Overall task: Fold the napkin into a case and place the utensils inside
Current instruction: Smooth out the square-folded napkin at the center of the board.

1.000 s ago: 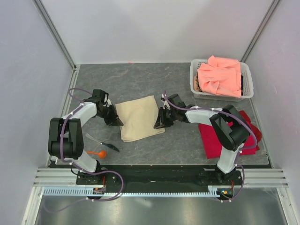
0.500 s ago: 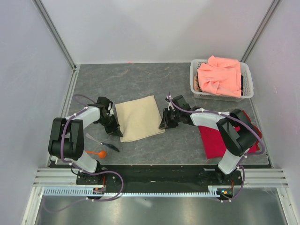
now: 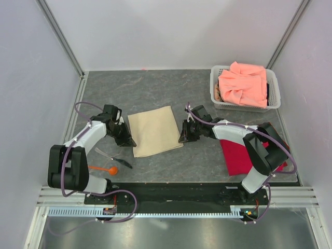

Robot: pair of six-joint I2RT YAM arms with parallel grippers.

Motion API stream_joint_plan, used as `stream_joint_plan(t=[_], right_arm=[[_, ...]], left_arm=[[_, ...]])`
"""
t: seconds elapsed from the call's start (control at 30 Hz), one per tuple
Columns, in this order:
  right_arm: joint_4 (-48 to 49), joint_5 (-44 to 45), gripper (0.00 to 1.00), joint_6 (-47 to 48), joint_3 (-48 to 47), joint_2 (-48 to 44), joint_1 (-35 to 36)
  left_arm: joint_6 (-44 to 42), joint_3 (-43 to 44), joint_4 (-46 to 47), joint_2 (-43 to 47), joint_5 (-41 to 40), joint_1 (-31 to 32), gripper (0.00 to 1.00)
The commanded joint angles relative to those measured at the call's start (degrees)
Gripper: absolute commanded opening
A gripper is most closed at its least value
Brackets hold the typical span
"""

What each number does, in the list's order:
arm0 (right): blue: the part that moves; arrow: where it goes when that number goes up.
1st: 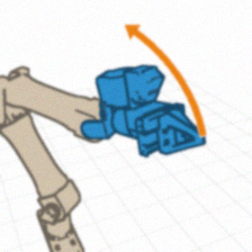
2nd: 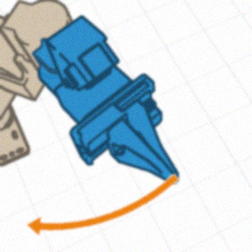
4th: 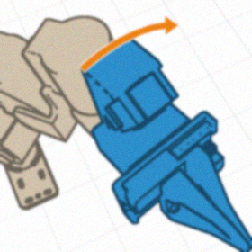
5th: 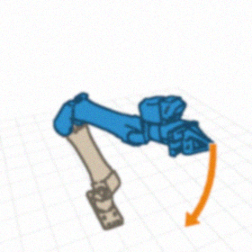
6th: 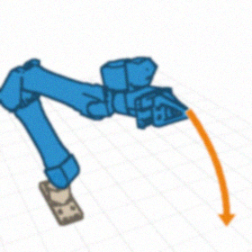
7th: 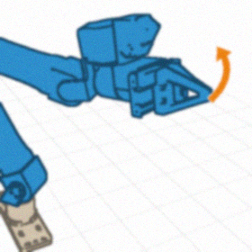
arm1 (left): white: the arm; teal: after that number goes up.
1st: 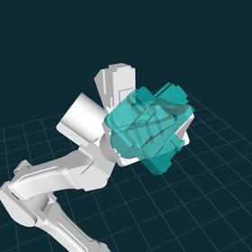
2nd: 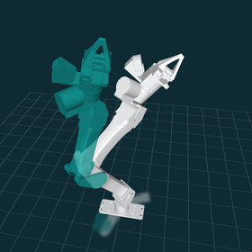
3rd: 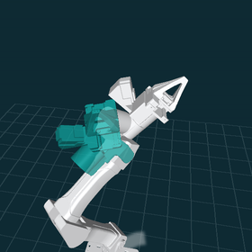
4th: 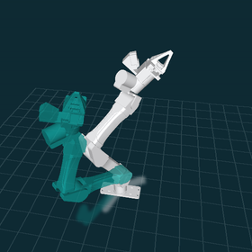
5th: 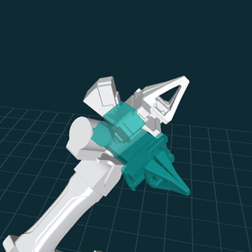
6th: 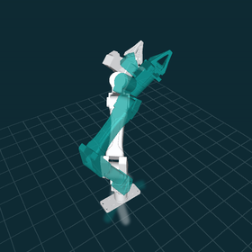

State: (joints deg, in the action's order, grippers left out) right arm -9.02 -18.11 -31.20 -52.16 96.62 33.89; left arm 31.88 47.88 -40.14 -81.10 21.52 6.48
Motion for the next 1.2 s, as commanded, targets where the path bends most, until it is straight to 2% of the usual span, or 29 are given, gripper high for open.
stream_joint_plan(t=[0.0, 0.2, 0.3, 0.5, 0.6, 0.67, 0.8, 0.97, 1.17], right_arm=[[-0.12, 0.53, 0.27, 0.53, -1.10, -2.84, 0.12], [3.12, 0.27, 0.26, 0.00, 1.80, 0.23, 0.12], [2.00, 2.63, 0.25, 0.70, 2.33, 0.59, 0.12], [-6.96, 11.94, 0.19, 5.80, -2.23, -2.31, 0.04], [-8.64, 12.22, 0.20, 6.41, -5.75, -3.45, 0.65], [-9.26, 11.52, 0.20, 6.15, -9.00, -2.58, 1.62], [-6.81, 4.33, 0.20, 3.08, -12.00, -0.12, 3.11], [-1.72, 1.32, 0.18, 0.53, -8.32, 0.24, 3.64], [1.19, 4.29, 0.15, 1.32, -0.85, 1.64, 3.03]], left_arm=[[2.57, -2.43, 1.72, -3.35, 2.47, -0.15, 0.07], [2.58, -4.11, 3.23, -8.19, 0.99, 0.11, 0.03], [1.35, -3.67, 2.96, -7.06, 0.89, 0.11, 0.03], [-0.85, 2.91, -0.37, -2.66, 2.20, -0.50, 0.08], [-0.59, 7.74, 0.50, -2.92, 3.88, -1.73, 0.13], [0.02, 12.05, 1.98, -6.08, 4.67, -3.22, 0.13], [1.17, 18.91, 3.93, -14.33, 4.06, -4.81, 0.09], [0.20, 25.86, 3.84, -22.07, 1.00, -5.86, 0.07], [-0.93, 31.31, 3.67, -31.39, -2.60, -6.30, 0.05]])
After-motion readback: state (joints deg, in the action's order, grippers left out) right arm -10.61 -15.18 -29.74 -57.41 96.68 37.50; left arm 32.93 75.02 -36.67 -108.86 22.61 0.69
